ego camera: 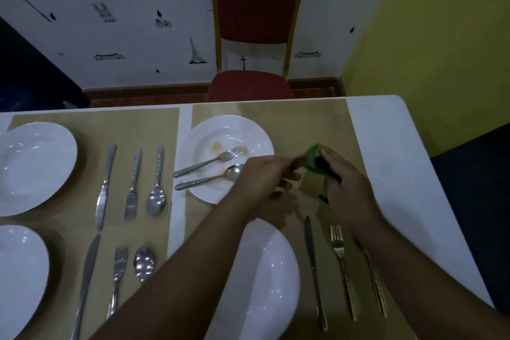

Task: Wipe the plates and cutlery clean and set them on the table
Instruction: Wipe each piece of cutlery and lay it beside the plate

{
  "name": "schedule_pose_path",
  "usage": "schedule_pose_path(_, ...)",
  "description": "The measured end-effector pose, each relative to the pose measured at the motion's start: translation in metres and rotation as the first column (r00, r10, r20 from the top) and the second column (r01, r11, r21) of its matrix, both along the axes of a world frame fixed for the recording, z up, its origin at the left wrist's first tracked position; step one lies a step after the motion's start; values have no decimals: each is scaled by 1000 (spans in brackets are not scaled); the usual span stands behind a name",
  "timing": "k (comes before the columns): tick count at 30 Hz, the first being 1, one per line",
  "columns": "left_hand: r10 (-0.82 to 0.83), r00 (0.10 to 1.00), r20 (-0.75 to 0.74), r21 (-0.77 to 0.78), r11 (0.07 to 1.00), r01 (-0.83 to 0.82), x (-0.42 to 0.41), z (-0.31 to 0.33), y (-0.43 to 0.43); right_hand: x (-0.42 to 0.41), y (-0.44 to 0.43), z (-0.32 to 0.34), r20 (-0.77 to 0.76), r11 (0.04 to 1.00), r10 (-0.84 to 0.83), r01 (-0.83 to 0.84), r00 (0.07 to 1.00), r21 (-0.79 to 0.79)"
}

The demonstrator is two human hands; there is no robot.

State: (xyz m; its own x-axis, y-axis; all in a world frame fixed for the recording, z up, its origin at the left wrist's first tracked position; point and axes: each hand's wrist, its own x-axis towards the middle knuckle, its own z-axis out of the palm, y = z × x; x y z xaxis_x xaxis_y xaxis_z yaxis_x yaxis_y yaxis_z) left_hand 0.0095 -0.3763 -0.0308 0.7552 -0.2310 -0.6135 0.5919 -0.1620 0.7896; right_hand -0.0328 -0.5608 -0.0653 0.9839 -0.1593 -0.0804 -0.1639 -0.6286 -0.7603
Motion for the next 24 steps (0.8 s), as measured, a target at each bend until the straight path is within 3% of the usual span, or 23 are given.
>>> schedule_pose_path(3,37,999,-33,32,999,-36,-2,-21,-25,-8,-26,-8,3,1000,7,-7,1000,19)
schedule_pose_path(8,57,997,47,304,950,-69,14,-60,-61,-11,-51,-31,-19,996,81,-82,997,-27)
schedule_pose_path(12,-118,983,138,525,851,28,40,-83,-80,1,-52,-47,-46,983,173,-175,984,-50)
schedule_pose_path(18,-336,924,181,734,671,101,54,-96,-90,24,-50,-66,-65,943,255,-263,965,-203)
schedule_pose_path(21,-429,856,290,776,628,52,42,-90,-88,23,-51,-71,-87,920,299,-311,950,-238)
schedule_pose_path(24,-677,624,390,833,548,74,17,-85,-77,19,-53,-73,-67,903,347,-352,936,-244)
